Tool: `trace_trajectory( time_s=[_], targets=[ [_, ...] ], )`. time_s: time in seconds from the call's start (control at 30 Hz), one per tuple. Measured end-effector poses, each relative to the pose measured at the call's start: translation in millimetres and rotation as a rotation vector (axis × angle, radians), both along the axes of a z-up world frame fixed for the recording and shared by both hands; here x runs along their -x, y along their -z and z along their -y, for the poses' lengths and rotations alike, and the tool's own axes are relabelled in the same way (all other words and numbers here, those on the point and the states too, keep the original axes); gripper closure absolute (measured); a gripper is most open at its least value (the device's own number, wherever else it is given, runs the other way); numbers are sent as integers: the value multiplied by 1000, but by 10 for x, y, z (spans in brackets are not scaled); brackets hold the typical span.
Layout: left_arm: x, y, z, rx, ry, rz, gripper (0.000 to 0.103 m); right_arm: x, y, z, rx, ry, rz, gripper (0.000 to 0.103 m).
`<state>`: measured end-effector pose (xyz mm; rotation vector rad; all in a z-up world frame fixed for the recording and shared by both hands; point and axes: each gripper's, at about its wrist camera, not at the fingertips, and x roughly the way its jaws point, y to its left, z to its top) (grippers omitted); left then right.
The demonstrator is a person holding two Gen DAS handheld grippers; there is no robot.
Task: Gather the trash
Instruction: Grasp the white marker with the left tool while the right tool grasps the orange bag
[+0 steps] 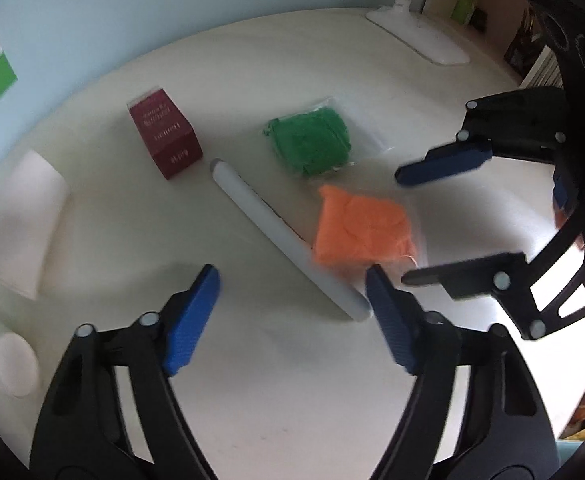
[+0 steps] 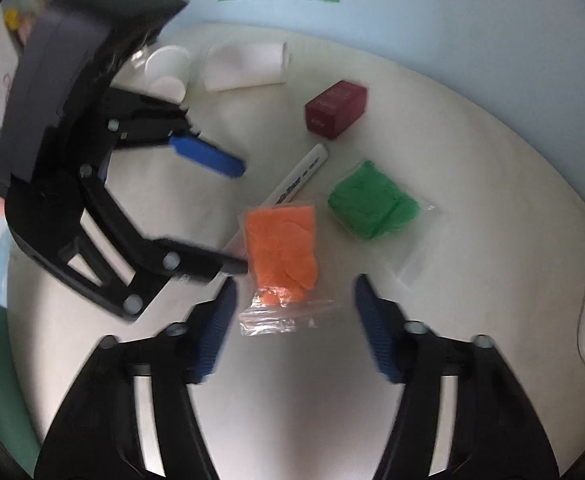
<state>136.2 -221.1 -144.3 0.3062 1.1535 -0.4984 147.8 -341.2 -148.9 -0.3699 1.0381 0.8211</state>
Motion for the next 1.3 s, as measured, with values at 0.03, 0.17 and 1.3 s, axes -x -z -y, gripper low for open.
trace_trajectory(
  time_s=[0.03,0.17,1.3],
  targets=[
    [12,-1,5,-15,9,10,35,1,10,-19,5,-11,13,51],
    [32,-25,-37,-10,17,26,41,22,11,-51,4,-22,56,51],
    [579,-746,-228,55,134,37,92,864,-749,496,-154,353,50,78]
  ],
)
